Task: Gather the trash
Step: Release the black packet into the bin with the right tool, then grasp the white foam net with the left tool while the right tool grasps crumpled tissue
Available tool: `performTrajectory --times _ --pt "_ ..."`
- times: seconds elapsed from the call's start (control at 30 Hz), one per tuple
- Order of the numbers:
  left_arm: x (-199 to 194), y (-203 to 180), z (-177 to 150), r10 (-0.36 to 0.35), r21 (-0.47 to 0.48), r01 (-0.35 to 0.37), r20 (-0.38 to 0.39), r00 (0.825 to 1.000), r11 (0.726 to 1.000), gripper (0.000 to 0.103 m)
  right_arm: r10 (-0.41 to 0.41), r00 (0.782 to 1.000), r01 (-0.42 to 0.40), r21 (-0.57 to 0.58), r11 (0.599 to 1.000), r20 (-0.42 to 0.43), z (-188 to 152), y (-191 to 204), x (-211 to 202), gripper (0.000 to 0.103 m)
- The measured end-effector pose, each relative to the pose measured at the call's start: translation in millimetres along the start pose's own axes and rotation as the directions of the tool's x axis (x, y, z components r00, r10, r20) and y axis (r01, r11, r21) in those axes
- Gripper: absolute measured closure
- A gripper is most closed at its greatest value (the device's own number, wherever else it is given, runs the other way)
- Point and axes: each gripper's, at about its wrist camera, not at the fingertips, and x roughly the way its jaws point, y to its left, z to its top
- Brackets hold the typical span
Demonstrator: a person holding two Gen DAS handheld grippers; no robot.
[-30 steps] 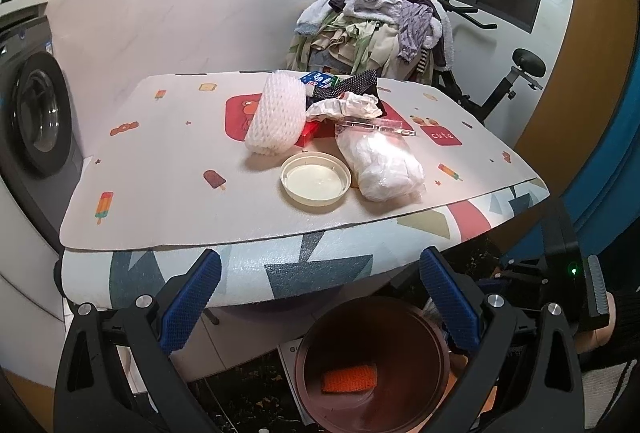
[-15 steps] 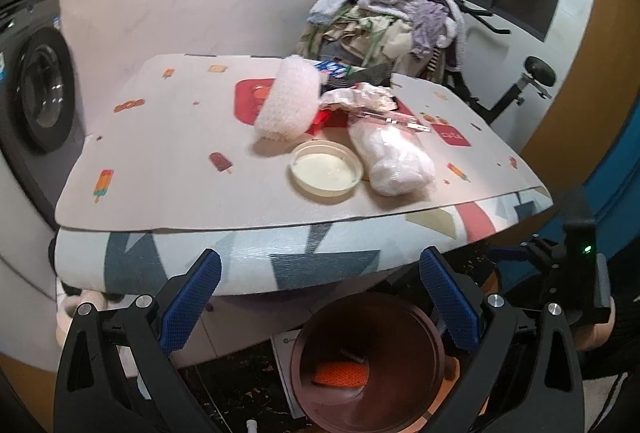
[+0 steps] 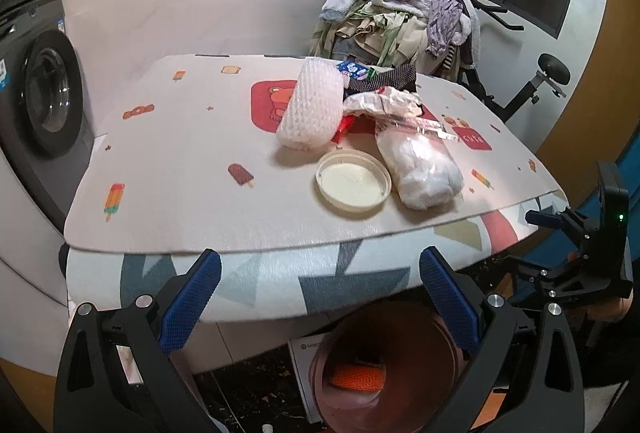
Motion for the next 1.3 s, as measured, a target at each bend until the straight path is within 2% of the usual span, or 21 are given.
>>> performTrajectory --times 0.13,0.23,0.33,0.4,0.47,0.6,0.7,0.77,0.8,0.9,0.93,0.97,1.17,1.3 --pt "9.9 5.0 22.0 -0.027 0.011 0.026 0.015 1.000 1.000 0.006 -0.012 1.000 0.012 0.020 1.000 0.004 11.6 -9.7 3.1 0.006" --pt "23.2 2.9 44.3 -0.028 0.059 0.026 0.028 0.999 0.998 0.006 -0.015 1.000 0.015 0.042 0.999 0.008 20.3 -20.2 5.6 0.006" --pt "37.9 -0.6 64.3 -0.033 0.100 0.030 0.033 0.999 0.995 0.006 -0.092 0.996 0.091 0.043 0.995 0.015 28.7 -29.7 7.4 0.006" --pt "52.4 -1.9 81.4 -0.042 0.120 0.038 0.034 0.999 0.992 0.007 -0.108 0.994 0.106 0.058 0.993 0.024 33.3 -38.2 7.6 0.006" --pt "67.7 -2.8 97.0 -0.056 0.130 0.052 0.025 0.998 0.990 0.012 -0.108 0.994 0.105 0.089 0.991 0.032 37.5 -48.8 7.4 0.006" --pt "107.9 -3.0 129.2 -0.052 0.149 0.054 -0.016 0.999 0.987 0.017 -0.103 0.994 0.099 0.144 0.985 0.025 44.1 -70.2 10.2 0.006" --pt "133.9 1.3 143.7 -0.056 0.122 0.062 -0.048 0.997 0.991 0.023 -0.124 0.992 0.120 0.156 0.980 0.017 47.2 -81.3 13.4 0.006" --pt "151.1 4.9 150.6 -0.078 0.086 0.085 -0.075 0.994 0.993 0.036 -0.127 0.992 0.123 0.169 0.978 0.014 49.2 -89.1 15.1 0.006" --pt "158.9 5.1 152.4 -0.080 0.082 0.088 -0.092 0.993 0.993 0.038 -0.126 0.992 0.122 0.180 0.976 0.013 49.8 -92.9 16.4 0.006" --pt "178.8 2.6 152.6 -0.055 0.103 0.068 -0.124 0.991 0.992 0.044 -0.108 0.994 0.103 0.222 0.970 0.012 53.0 -104.3 18.4 0.006" --pt "183.8 1.9 150.7 -0.043 0.115 0.058 -0.131 0.990 0.992 0.049 -0.098 0.995 0.092 0.237 0.967 0.013 54.5 -107.9 18.7 0.006" --pt "186.5 2.2 149.2 -0.034 0.122 0.050 -0.133 0.991 0.991 0.057 -0.090 0.996 0.084 0.247 0.965 0.014 56.0 -109.9 19.4 0.006" --pt "182.4 12.0 143.2 -0.016 0.134 0.031 -0.112 0.994 0.990 0.077 -0.025 0.999 0.014 0.251 0.968 0.044 78.0 -110.3 25.0 0.006" --pt "164.7 18.1 146.2 -0.024 0.124 0.035 -0.085 0.996 0.992 0.083 0.023 0.997 -0.036 0.197 0.980 0.071 106.5 -95.6 30.6 0.006"
